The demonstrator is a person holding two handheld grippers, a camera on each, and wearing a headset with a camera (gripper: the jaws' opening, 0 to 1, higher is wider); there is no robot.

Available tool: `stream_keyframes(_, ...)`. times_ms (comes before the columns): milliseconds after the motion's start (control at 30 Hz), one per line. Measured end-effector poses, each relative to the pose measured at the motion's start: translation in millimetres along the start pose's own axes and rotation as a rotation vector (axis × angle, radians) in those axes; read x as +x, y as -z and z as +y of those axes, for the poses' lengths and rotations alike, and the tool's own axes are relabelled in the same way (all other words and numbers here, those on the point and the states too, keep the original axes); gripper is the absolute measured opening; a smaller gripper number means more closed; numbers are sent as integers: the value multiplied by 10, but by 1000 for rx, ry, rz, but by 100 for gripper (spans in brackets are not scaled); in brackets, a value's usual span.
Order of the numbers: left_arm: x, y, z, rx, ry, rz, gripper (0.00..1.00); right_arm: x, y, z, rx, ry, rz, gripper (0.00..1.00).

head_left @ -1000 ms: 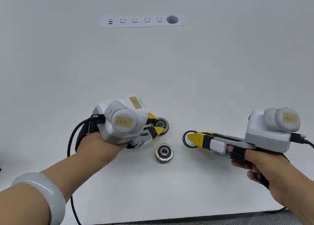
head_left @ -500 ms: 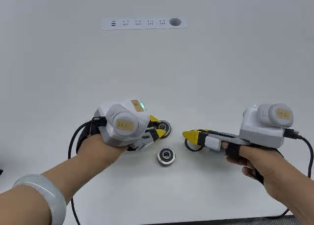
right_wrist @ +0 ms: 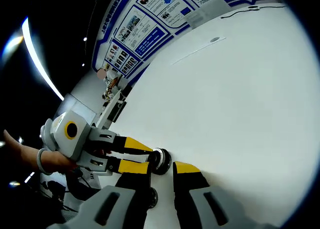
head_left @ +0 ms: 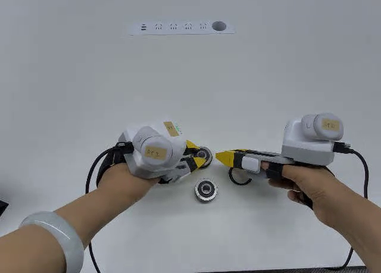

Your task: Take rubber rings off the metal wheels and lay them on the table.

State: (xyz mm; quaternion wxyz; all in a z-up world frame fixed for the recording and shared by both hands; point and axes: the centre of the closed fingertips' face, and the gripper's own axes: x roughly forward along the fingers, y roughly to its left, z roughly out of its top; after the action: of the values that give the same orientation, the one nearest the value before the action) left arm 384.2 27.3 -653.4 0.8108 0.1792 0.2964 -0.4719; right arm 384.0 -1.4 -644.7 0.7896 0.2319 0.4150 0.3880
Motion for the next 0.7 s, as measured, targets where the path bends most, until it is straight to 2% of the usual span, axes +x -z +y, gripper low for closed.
stream_keyframes(300,0,0,-2,-6,0,-5,12,95,-8,-17,16,-22,26,20)
stream_keyframes(700,-2,1,-1,-13,-1,-10,12,225,11,33,26,-52,62,22)
